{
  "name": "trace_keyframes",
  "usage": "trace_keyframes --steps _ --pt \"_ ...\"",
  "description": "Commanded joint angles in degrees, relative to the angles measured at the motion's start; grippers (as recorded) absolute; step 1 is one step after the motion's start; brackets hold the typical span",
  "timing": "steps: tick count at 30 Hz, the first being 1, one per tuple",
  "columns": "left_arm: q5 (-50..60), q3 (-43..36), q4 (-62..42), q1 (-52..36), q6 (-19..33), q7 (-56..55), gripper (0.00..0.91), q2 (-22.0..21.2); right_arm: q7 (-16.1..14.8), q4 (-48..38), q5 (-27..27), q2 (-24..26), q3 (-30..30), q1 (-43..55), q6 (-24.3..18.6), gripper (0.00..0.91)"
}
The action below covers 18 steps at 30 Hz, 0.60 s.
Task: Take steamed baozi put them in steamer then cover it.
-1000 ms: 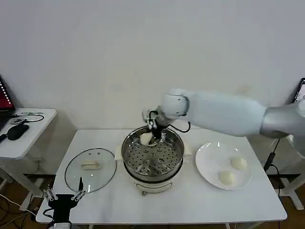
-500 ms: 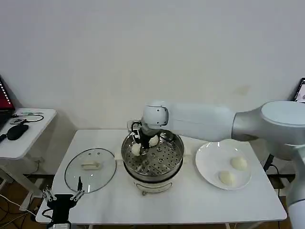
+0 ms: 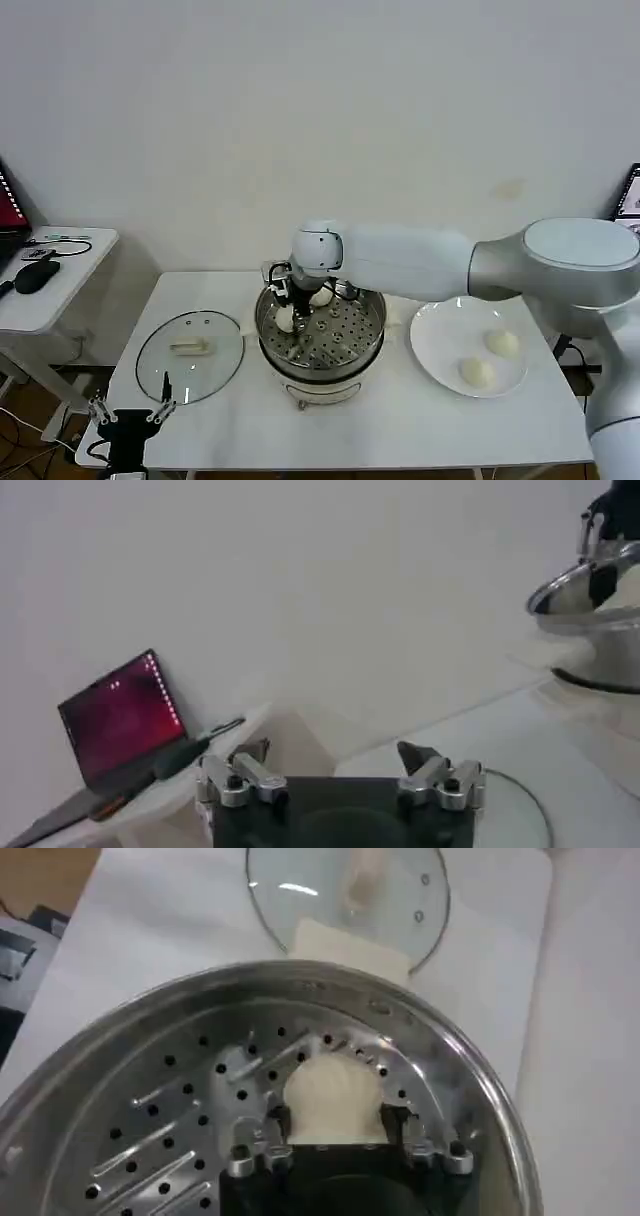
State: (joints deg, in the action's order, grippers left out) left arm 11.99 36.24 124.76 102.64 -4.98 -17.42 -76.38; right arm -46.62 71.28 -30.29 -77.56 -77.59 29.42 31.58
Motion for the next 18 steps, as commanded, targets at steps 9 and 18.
trace_keyframes --steps 9,18 --pt "0.42 -0.85 0.16 -0.56 -0.18 0.37 0.907 0.10 0.79 8.27 -3.43 10.23 1.22 6.71 0.01 0.907" --pt "0.25 -1.79 -0.03 -0.69 -0.77 1.69 0.907 1.18 -4.12 20.67 8.63 33.23 -1.99 11.51 -4.93 0.907"
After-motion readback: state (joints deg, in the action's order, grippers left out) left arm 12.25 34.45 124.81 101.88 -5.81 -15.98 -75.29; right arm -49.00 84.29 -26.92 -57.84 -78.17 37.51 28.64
